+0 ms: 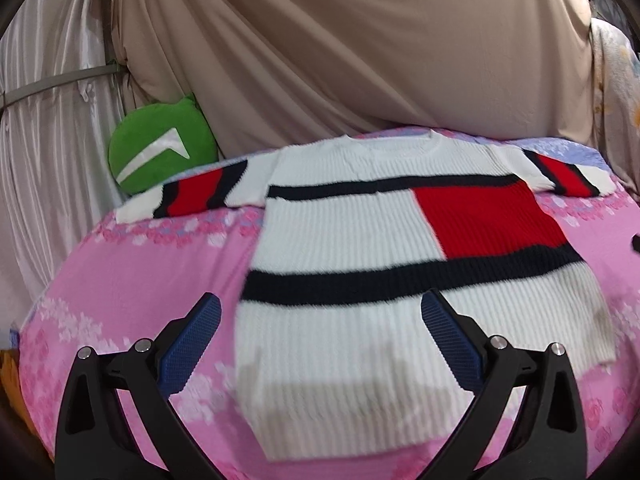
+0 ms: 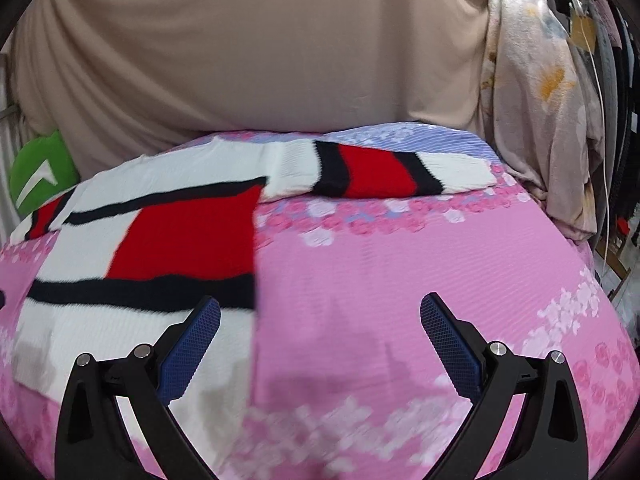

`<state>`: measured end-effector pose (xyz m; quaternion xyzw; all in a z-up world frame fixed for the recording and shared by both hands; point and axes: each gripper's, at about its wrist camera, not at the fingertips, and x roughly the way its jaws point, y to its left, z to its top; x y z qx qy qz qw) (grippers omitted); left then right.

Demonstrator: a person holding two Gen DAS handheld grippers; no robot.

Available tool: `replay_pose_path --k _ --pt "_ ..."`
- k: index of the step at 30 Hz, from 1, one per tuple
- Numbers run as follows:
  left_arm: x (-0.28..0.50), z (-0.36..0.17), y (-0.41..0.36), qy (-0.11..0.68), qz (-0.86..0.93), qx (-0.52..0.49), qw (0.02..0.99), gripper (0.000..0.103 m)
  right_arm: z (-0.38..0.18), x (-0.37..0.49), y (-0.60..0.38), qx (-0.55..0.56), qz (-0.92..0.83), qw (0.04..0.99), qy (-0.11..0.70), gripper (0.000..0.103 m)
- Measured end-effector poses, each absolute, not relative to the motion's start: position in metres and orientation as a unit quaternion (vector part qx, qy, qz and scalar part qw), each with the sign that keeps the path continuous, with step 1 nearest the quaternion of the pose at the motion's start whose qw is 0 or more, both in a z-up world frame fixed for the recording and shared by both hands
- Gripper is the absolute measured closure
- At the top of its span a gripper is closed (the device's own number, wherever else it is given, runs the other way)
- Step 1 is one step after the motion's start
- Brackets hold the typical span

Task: Fold small clothes
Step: 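Grasp the striped sleeve cuff with the right gripper, then fold the sleeve across the sweater body with the right gripper and release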

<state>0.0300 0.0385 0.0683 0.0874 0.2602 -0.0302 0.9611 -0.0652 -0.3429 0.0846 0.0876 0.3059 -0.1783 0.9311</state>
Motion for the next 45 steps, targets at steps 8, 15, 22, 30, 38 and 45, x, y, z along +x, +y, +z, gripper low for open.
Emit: replay_pose_path --k 8,15,22,30,38,45 --pt "0.102 0.072 0.038 0.26 -0.005 0.089 0.961 0.005 0.068 0.021 -0.536 0.196 -0.262 0.895 0.305 0.006" --pt "0.159 0.056 0.015 0.286 -0.01 0.086 0.954 0.005 0.029 0.079 -0.636 0.299 -0.285 0.85 0.327 0.016" --pt "0.201 0.049 0.007 0.301 -0.023 0.082 0.95 0.005 0.036 0.114 -0.656 0.344 -0.277 0.844 0.305 0.094" --pt "0.227 0.066 0.031 0.3 -0.013 0.041 0.953 0.005 0.188 0.185 -0.439 0.184 -0.048 0.958 0.215 0.095" --pt "0.24 0.073 0.054 0.312 -0.023 0.006 0.95 0.005 0.121 0.27 -0.171 0.004 0.164 0.928 0.335 0.088" --pt "0.272 0.061 0.056 0.352 -0.077 -0.008 0.933 0.005 0.12 0.212 -0.23 0.017 0.079 0.948 0.308 0.048"
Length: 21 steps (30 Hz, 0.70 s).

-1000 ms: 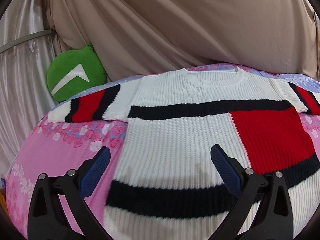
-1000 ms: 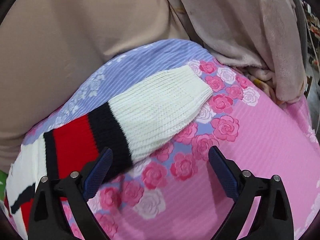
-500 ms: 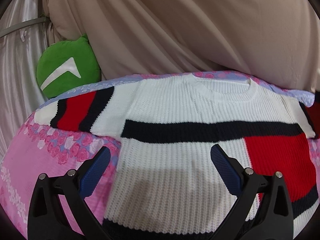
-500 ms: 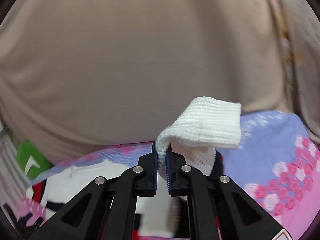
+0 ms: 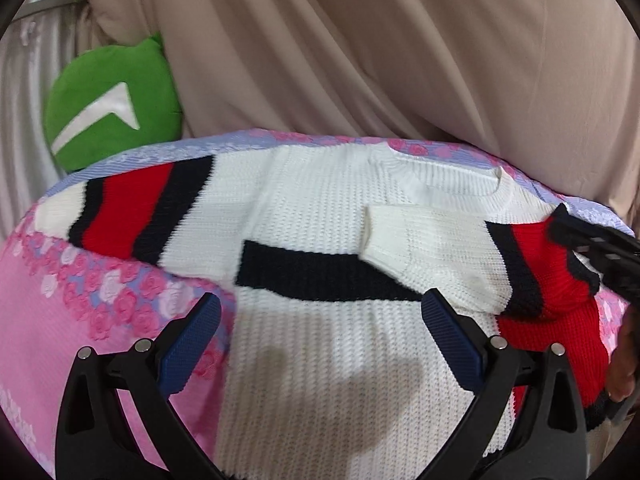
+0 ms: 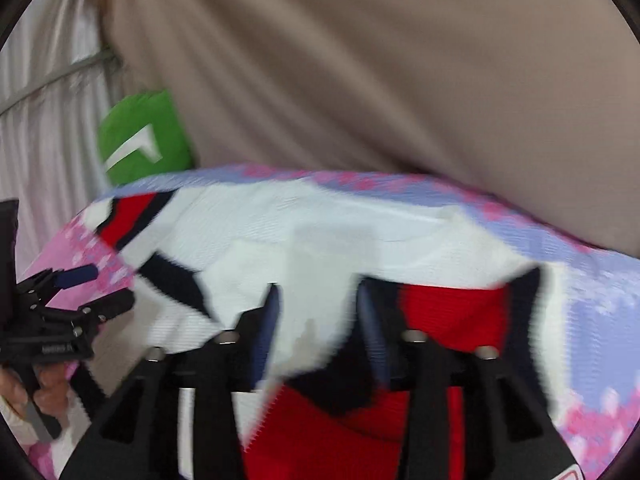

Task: Fold small clothes
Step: 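Fold the sleeve across the sweater body with the right gripper and release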

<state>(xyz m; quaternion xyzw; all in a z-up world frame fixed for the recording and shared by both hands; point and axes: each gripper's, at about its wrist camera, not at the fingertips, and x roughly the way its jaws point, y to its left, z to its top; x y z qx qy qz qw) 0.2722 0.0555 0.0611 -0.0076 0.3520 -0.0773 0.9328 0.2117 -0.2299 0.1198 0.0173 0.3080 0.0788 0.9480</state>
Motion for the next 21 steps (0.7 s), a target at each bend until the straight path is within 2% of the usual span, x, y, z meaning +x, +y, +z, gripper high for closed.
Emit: replay_pose_path --k 3,7,9,11,12,13,14,15,21 --pt "0.297 0.052 0.04 0.377 -0.099 -0.009 0.921 0.005 0.113 0.186 -0.282 0.016 -0.006 0.952 0.305 0.047" --pt "0.323 0.037 0.011 0.405 -0.119 -0.003 0.906 0.005 0.093 0.157 -0.341 0.06 -0.06 0.935 0.344 0.046" --pt "0.332 0.03 -0.002 0.421 -0.135 -0.008 0.897 0.011 0.084 0.144 -0.355 0.071 -0.071 0.931 0.351 0.044" --pt "0.339 0.024 -0.012 0.436 -0.148 -0.013 0.888 0.039 0.073 0.139 -0.358 0.081 -0.071 0.927 0.36 0.042" --pt "0.341 0.022 -0.017 0.441 -0.15 -0.016 0.885 0.041 0.069 0.138 -0.363 0.089 -0.069 0.925 0.364 0.042" --pt "0.34 0.023 -0.019 0.431 -0.148 -0.013 0.89 0.056 0.066 0.137 -0.365 0.094 -0.067 0.923 0.366 0.042" --pt "0.339 0.025 -0.024 0.423 -0.154 -0.004 0.893 0.082 0.063 0.137 -0.363 0.098 -0.062 0.923 0.366 0.042" --pt "0.338 0.027 -0.026 0.422 -0.16 0.0 0.892 0.094 0.061 0.137 -0.364 0.1 -0.059 0.923 0.366 0.042" --pt "0.324 0.062 -0.016 0.371 -0.148 0.008 0.917 0.095 0.066 0.157 -0.362 0.092 -0.049 0.929 0.354 0.042"
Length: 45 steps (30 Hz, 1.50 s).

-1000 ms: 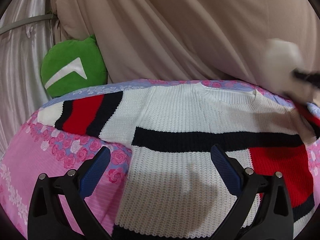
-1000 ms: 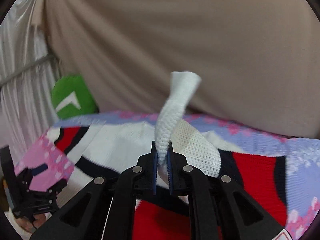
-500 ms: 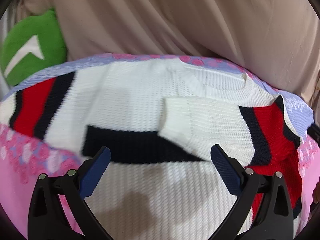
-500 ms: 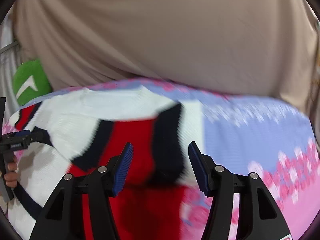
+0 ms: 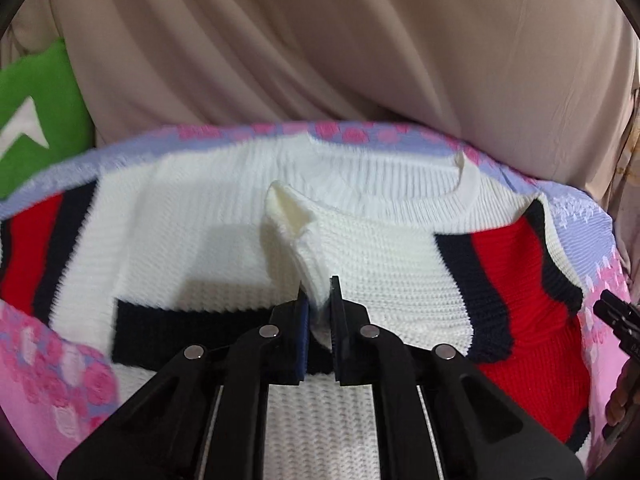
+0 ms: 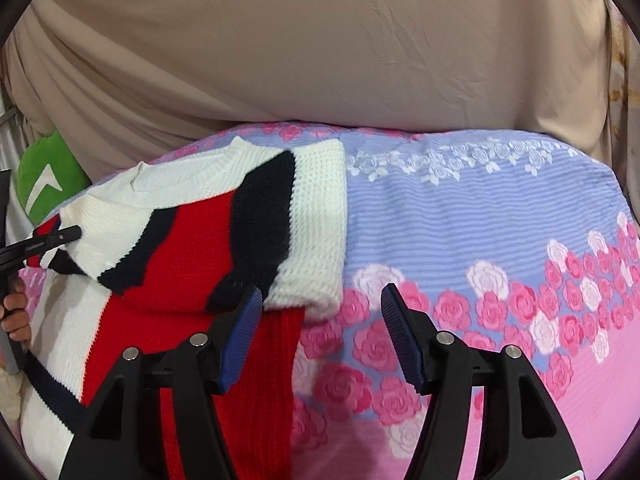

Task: Fold small clothes
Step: 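Fold the sleeve across the sweater body with the right gripper and release, then grasp the other sleeve cuff with the left gripper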

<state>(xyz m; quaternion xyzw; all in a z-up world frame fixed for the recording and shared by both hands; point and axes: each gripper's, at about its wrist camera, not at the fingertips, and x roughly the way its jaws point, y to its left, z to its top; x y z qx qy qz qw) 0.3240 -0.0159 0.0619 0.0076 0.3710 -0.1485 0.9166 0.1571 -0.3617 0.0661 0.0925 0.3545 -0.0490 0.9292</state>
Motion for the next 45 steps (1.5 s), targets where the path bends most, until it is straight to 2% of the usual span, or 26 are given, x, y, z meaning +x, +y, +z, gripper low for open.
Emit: replay_pose_path --k 3,7,10,11,12,14,17,18,20,21,27,30,32,36,38,40,42,44,45 --pt "0.324 0.067 -0.008 0.358 -0.129 0.022 0.925 0.095 0.063 0.183 -0.361 0.094 -0.035 0.926 0.363 0.04" --pt "0.337 0.05 0.003 0.38 -0.113 0.025 0.918 0.095 0.048 0.223 -0.362 0.119 -0.024 0.909 0.398 0.039" --pt "0.339 0.038 0.01 0.387 -0.103 0.024 0.916 0.096 0.042 0.245 -0.356 0.118 -0.025 0.902 0.414 0.042" --pt "0.34 0.036 0.013 0.387 -0.103 0.022 0.916 0.096 0.042 0.251 -0.354 0.117 -0.02 0.902 0.416 0.06" --pt "0.339 0.035 0.014 0.384 -0.102 0.02 0.917 0.096 0.043 0.256 -0.352 0.117 -0.019 0.9 0.42 0.085" --pt "0.338 0.038 0.015 0.375 -0.099 0.022 0.921 0.096 0.057 0.254 -0.354 0.14 -0.013 0.908 0.394 0.09" --pt "0.338 0.047 0.016 0.355 -0.087 0.028 0.931 0.096 0.084 0.235 -0.363 0.172 -0.005 0.931 0.322 0.09" --pt "0.34 0.046 0.017 0.356 -0.08 0.032 0.931 0.096 0.079 0.238 -0.366 0.169 -0.019 0.929 0.329 0.089" --pt "0.345 0.034 0.014 0.369 -0.072 0.046 0.925 0.096 0.05 0.26 -0.367 0.143 -0.031 0.904 0.401 0.088" --pt "0.346 0.028 0.012 0.375 -0.071 0.051 0.923 0.095 0.037 0.262 -0.368 0.138 -0.041 0.894 0.425 0.084" --pt "0.341 0.023 0.014 0.379 -0.077 0.046 0.921 0.094 0.071 0.196 -0.352 0.118 -0.035 0.932 0.342 0.081" --pt "0.339 0.024 0.014 0.379 -0.073 0.046 0.921 0.093 0.046 0.211 -0.337 0.065 -0.037 0.912 0.403 0.081" --pt "0.335 0.024 0.018 0.385 -0.08 0.035 0.919 0.093 0.038 0.215 -0.337 0.044 -0.056 0.911 0.405 0.079" --pt "0.314 0.031 0.03 0.389 -0.103 0.026 0.915 0.09 0.061 0.199 -0.34 0.105 -0.04 0.914 0.391 0.073" --pt "0.309 0.036 0.034 0.383 -0.106 0.022 0.917 0.085 0.067 0.191 -0.332 0.103 -0.03 0.92 0.376 0.073" --pt "0.309 0.043 0.036 0.38 -0.109 0.015 0.918 0.065 0.069 0.187 -0.32 0.088 -0.016 0.923 0.374 0.072" --pt "0.315 0.049 0.035 0.373 -0.111 0.002 0.921 0.051 0.067 0.19 -0.311 0.068 -0.018 0.922 0.38 0.072" --pt "0.326 0.045 0.028 0.379 -0.104 0.014 0.919 0.051 0.055 0.2 -0.311 0.058 -0.02 0.914 0.4 0.072" --pt "0.332 0.04 0.025 0.386 -0.096 0.026 0.917 0.051 0.048 0.206 -0.312 0.056 -0.021 0.908 0.414 0.075"
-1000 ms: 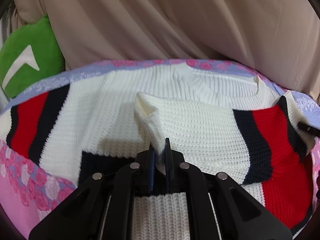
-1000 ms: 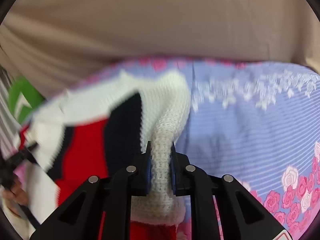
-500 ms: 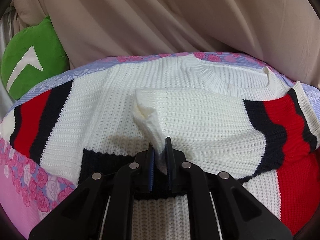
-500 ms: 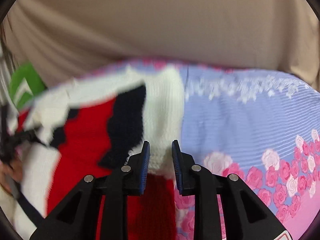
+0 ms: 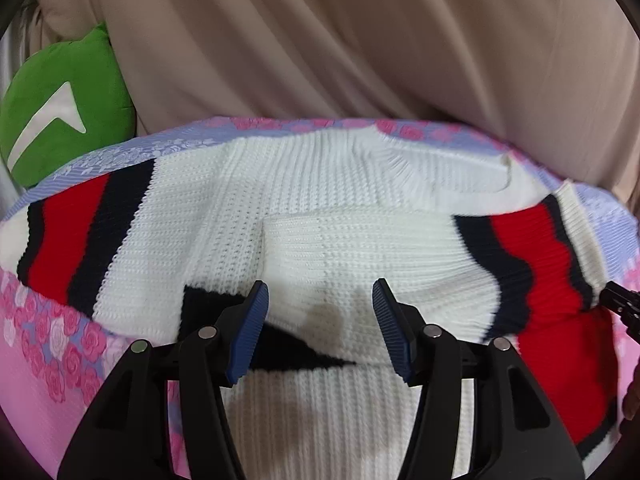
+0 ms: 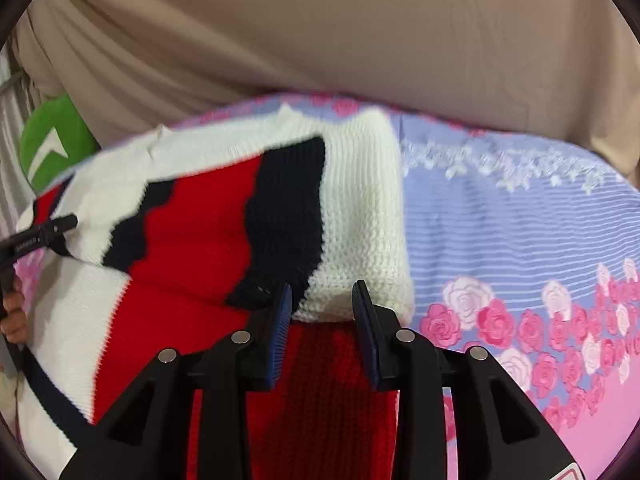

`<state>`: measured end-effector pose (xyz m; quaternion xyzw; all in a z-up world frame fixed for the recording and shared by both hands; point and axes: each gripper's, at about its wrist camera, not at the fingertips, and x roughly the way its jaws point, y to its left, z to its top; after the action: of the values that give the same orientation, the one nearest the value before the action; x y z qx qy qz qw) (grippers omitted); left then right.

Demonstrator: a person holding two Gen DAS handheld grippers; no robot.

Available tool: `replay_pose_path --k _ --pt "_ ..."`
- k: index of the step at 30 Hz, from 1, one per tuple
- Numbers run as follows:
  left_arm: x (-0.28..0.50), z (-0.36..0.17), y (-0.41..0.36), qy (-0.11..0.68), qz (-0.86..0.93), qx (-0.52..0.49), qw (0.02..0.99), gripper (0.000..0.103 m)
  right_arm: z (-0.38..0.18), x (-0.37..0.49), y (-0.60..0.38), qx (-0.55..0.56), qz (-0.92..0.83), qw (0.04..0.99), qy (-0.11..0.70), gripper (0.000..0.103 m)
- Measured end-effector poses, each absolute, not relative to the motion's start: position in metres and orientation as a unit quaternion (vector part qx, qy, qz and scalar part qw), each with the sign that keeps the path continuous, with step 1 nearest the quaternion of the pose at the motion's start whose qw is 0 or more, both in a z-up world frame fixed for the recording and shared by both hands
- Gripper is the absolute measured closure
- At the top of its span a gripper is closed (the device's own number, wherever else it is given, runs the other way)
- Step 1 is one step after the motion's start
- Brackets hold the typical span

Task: Fold small clothes
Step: 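Grasp the other sleeve cuff with the left gripper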

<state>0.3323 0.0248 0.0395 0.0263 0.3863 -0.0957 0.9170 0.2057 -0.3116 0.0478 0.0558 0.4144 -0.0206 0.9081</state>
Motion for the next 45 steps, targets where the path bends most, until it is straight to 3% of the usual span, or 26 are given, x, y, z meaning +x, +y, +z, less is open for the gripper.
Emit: replay_pose_path --k 3,8,16,25,28,31,34,40,42,45 --pt "0.344 0.021 0.023 0.391 -0.062 0.055 0.917 0.049 0.04 0.205 -0.313 0.038 -0.017 0.909 0.414 0.078" --pt "0.344 0.027 0.05 0.391 -0.046 -0.004 0.919 0.051 0.034 0.193 -0.311 0.026 -0.029 0.903 0.427 0.078" --pt "0.303 0.05 0.069 0.365 -0.041 -0.006 0.93 0.052 0.066 0.139 -0.303 0.041 -0.025 0.924 0.379 0.069" --pt "0.305 0.079 0.039 0.358 -0.062 -0.009 0.932 0.049 0.097 0.191 -0.292 0.051 -0.024 0.926 0.373 0.069" --pt "0.323 0.063 0.011 0.374 -0.073 0.019 0.924 0.046 0.082 0.217 -0.296 0.067 -0.013 0.919 0.388 0.069" --pt "0.342 0.025 -0.003 0.4 -0.046 0.062 0.913 0.044 0.04 0.237 -0.305 0.066 -0.027 0.889 0.452 0.071" --pt "0.334 0.027 0.002 0.379 -0.051 0.063 0.922 0.045 0.04 0.223 -0.301 0.034 -0.019 0.902 0.43 0.072" --pt "0.316 0.055 0.092 0.357 -0.02 -0.009 0.934 0.043 0.055 0.19 -0.293 0.042 -0.025 0.91 0.413 0.068" --pt "0.315 0.065 0.142 0.352 0.013 -0.034 0.935 0.033 0.061 0.176 -0.288 0.041 -0.028 0.912 0.407 0.066" --pt "0.325 0.071 0.228 0.352 0.078 -0.086 0.929 0.028 0.066 0.157 -0.281 0.026 -0.03 0.916 0.399 0.055"
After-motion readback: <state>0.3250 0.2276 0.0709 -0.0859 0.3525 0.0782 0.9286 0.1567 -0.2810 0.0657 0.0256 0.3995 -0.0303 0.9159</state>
